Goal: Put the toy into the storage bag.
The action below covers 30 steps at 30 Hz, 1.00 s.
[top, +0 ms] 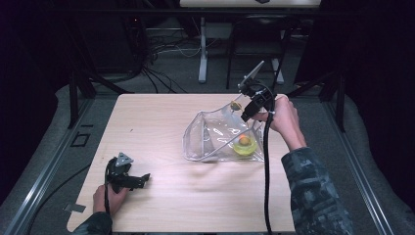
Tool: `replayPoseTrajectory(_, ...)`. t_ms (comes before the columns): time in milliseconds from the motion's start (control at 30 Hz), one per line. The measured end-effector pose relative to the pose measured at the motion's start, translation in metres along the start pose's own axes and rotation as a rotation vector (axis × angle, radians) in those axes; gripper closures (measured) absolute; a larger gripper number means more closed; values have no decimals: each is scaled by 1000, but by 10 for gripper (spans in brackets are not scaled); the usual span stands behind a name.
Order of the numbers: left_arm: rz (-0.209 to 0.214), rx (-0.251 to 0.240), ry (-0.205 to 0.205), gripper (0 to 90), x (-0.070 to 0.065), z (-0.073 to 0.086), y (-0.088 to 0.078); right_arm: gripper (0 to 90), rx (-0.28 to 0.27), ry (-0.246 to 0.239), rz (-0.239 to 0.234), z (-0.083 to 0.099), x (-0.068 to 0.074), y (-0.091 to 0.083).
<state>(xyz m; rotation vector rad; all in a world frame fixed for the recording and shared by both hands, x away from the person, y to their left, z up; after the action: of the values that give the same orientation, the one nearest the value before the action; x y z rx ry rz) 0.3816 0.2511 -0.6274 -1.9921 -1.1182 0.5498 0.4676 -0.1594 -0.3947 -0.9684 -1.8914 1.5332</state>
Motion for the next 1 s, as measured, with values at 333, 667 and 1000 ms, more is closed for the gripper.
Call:
replayPoseTrajectory(333,-2,1,-1,0,0,0,0,279,-64,6,6,17,-4,-15)
replayPoseTrajectory(667,-3,0,-3,1,0,0,0,170,-125,21,11,41,-8,-26)
replayPoseTrajectory(1000,-3,4,-2,1,0,0,0,108,-167,72,32,75,-19,-27)
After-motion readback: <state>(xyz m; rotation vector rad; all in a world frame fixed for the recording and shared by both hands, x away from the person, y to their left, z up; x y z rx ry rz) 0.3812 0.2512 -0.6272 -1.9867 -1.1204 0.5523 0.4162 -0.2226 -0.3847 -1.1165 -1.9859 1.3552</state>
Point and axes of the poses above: each handheld gripper's, and its own axes: y roughly forward along the jaws, z roughly out of its underside, x roughly to its left, the point moved 5 cm from there along y, roughly forward along the jaws, and after that the axes turned 8 degrees about x, right-handed, at the moved point
